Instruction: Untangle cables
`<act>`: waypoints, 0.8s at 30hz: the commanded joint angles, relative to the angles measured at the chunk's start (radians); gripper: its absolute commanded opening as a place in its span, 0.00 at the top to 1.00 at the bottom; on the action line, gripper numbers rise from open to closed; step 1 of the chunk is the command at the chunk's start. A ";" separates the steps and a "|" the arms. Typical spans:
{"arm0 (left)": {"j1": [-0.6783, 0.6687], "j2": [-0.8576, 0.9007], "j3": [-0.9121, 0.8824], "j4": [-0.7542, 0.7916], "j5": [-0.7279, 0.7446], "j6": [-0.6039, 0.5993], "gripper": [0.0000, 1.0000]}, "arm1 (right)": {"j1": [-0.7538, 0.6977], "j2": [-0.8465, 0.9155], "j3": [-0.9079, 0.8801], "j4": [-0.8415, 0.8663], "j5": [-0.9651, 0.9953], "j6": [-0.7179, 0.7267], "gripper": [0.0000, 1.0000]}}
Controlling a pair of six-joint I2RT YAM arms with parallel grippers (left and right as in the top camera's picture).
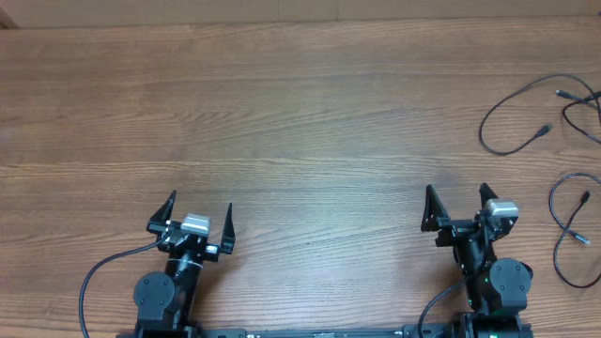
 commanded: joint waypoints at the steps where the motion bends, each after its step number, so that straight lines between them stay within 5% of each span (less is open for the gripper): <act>1: 0.004 -0.010 -0.004 -0.003 -0.006 -0.014 0.00 | 0.005 -0.076 -0.011 -0.003 0.015 -0.001 0.00; 9: 0.004 -0.009 -0.004 -0.003 -0.006 -0.014 0.00 | 0.005 -0.076 -0.011 -0.017 0.006 -0.014 0.00; 14: 0.005 -0.009 -0.004 -0.003 -0.006 -0.014 0.00 | 0.005 -0.076 -0.011 0.005 -0.224 -0.315 0.00; 24: 0.005 -0.009 -0.004 -0.003 -0.006 -0.014 0.00 | 0.005 -0.076 -0.011 -0.002 -0.129 -0.190 0.00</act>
